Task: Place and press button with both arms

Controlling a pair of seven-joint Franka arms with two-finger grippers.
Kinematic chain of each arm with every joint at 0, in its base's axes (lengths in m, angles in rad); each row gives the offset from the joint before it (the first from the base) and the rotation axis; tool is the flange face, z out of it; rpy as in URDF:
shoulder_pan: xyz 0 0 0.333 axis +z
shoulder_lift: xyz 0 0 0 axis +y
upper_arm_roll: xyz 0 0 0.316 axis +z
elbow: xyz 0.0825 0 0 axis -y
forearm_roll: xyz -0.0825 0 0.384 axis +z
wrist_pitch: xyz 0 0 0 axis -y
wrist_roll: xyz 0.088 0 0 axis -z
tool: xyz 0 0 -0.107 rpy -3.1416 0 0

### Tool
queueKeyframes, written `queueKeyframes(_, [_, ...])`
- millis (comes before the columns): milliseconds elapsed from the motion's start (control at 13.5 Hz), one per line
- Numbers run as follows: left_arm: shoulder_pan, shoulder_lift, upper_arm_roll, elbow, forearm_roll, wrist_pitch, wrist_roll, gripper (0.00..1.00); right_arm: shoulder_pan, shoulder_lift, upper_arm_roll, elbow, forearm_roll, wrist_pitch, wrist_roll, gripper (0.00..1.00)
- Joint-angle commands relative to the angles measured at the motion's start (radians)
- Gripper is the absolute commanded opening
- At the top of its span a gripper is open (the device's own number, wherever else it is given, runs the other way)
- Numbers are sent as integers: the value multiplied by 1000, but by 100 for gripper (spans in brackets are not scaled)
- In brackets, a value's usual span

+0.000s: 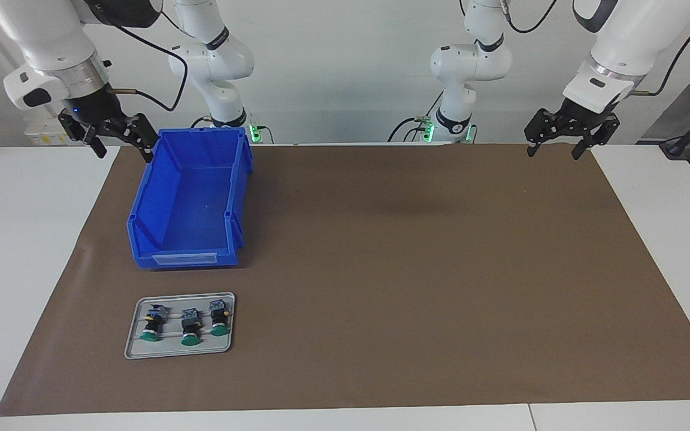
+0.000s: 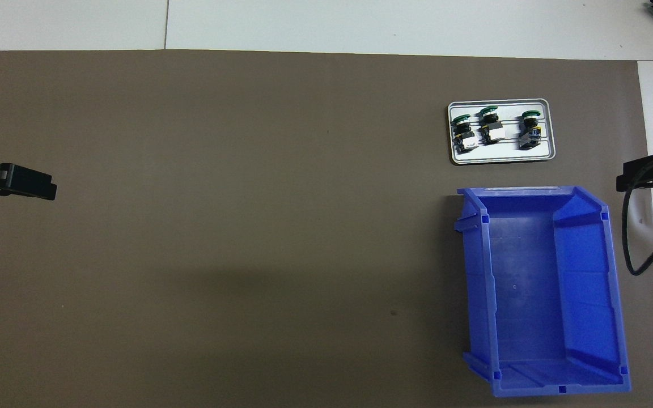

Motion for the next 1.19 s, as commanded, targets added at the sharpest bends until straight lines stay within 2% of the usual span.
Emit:
queueKeyframes(0, [10, -27, -6, -33, 16, 17, 6, 100, -2, -5, 5, 2, -3, -7, -19, 100])
queueKeyframes(370, [10, -25, -6, -33, 16, 17, 6, 100, -2, -18, 5, -29, -5, 1, -13, 100])
queueKeyframes(593, [10, -27, -6, -33, 16, 17, 6, 100, -2, 0, 7, -29, -6, 59, -21, 100])
queueKeyframes(741, [10, -25, -6, -33, 16, 17, 6, 100, -1, 52, 10, -26, -8, 156, -36, 100])
queueKeyframes(889, [10, -27, -6, -33, 16, 17, 6, 100, -4, 147, 13, 6, 1, 228, -41, 100])
queueKeyframes(1111, [10, -27, -6, -33, 16, 17, 6, 100, -10, 364, 42, 112, 3, 407, -41, 100])
